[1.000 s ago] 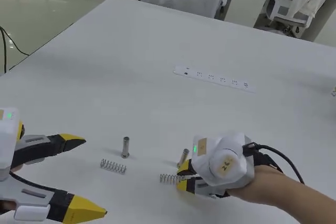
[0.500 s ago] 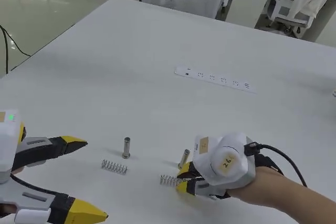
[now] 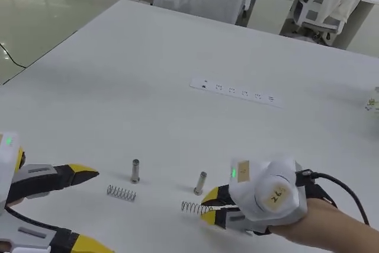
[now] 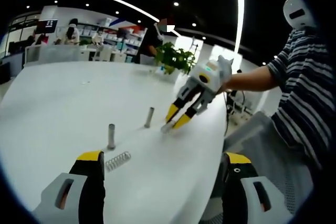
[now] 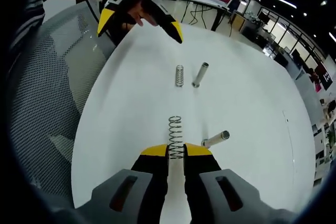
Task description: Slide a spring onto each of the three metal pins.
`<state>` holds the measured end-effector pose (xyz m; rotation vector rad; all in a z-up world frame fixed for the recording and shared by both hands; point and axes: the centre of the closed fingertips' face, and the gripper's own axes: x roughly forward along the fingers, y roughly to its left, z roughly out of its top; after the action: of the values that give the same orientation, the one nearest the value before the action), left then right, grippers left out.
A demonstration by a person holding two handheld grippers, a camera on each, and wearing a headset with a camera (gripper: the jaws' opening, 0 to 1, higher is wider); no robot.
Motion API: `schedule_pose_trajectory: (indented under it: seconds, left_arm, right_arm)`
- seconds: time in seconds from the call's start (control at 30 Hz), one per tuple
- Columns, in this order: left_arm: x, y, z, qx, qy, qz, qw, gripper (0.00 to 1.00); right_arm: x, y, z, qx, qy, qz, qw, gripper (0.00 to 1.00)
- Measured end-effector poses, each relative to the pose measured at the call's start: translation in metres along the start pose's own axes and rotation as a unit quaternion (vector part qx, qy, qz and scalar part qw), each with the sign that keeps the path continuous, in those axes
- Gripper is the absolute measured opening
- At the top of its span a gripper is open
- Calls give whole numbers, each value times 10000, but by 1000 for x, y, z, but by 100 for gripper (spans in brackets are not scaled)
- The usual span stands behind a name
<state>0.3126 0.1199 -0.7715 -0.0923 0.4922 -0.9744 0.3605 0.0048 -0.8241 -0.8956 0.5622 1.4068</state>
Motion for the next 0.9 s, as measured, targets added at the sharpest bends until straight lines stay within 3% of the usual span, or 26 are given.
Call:
schedule_pose_trajectory:
  seconds: [0.2,0.57,0.9]
  left_arm:
    - [7,-6,-3,101,165,-172,9997,87]
    - [20,-12,1,252,252,-294,9989,85]
    - [38,-23,8,367,277,-581,9973,71]
  right_arm:
    - [-9,5,0,132,-39,-44,9999,8]
    - [-22,11,-9,221,-6,-142,9997,8]
    - [-25,22,-8,162,0,-113,9998,8]
